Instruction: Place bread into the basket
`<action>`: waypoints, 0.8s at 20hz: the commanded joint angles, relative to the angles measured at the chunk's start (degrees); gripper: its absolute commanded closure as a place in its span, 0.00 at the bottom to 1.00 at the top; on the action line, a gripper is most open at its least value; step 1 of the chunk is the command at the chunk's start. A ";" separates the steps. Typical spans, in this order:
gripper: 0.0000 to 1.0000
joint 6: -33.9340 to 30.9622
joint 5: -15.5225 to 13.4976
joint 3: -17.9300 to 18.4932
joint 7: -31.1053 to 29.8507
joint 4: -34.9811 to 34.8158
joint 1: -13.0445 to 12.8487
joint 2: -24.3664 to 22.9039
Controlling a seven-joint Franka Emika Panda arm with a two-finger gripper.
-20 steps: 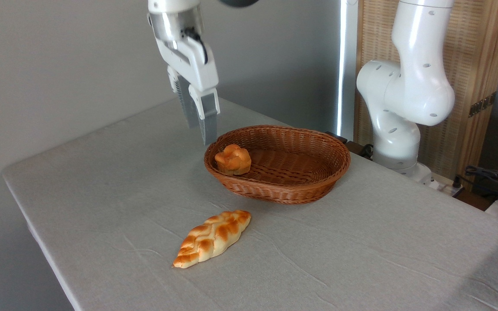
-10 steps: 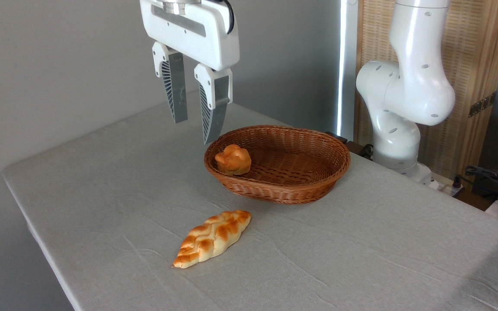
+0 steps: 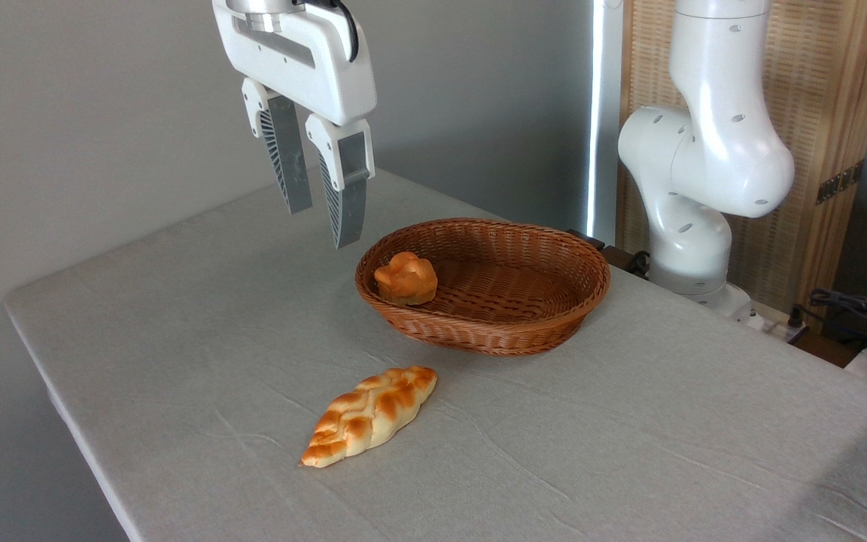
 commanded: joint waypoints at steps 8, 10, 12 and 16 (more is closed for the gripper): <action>0.00 -2.64 -0.20 -0.95 0.01 0.85 1.83 0.69; 0.00 -2.73 0.58 -0.87 -0.08 0.85 1.83 0.69; 0.00 -2.56 1.20 -0.78 -0.08 0.85 1.83 0.69; 0.00 -2.21 4.01 -0.78 -0.08 0.94 1.83 0.69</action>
